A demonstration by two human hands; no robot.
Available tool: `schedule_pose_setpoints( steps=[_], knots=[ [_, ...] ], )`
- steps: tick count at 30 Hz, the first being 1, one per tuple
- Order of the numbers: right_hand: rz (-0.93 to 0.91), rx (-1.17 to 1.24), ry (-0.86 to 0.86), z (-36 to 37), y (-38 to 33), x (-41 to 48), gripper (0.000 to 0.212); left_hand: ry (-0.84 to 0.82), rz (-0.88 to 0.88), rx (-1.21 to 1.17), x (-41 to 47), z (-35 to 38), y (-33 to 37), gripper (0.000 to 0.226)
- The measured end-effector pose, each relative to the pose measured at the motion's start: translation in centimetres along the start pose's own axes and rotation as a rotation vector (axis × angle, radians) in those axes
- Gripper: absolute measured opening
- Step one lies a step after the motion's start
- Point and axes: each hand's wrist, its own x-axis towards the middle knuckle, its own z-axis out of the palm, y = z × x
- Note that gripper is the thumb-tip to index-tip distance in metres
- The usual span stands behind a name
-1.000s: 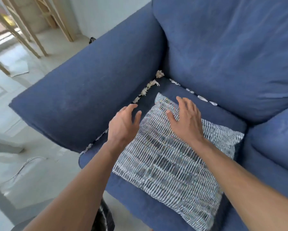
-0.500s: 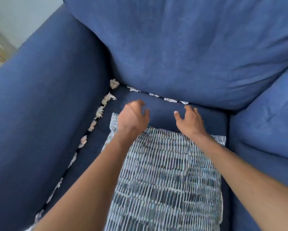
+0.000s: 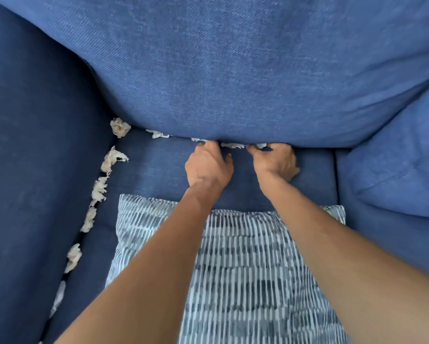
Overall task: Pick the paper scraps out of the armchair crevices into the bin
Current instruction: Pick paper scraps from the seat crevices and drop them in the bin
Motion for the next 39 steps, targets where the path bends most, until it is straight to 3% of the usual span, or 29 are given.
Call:
schedule_pose_setpoints(
  steps=[6,12,19,31,35,39],
  knots=[
    [0.096,0.170,0.044,0.9,0.4,1.1,0.031,0.107,-0.094,-0.106,0.3,1.4,0.5,0.039],
    [0.073,0.382,-0.035,0.3,1.8,1.5,0.020,0.155,-0.320,-0.360,0.7,1.8,2.1,0.049],
    [0.064,0.496,-0.088,0.1,2.9,2.2,0.014,0.224,-0.382,-0.353,0.8,2.7,3.0,0.054],
    [0.046,0.463,-0.130,-0.1,3.2,2.3,0.015,0.234,-0.382,-0.375,1.1,2.5,2.2,0.028],
    [-0.028,0.295,-0.150,-1.1,3.1,2.1,0.022,0.235,-0.377,-0.456,0.1,1.8,1.6,0.032],
    [-0.142,0.084,-0.198,-3.1,2.4,1.4,0.013,0.178,-0.365,-0.611,-1.9,0.5,0.8,0.028]
  ],
)
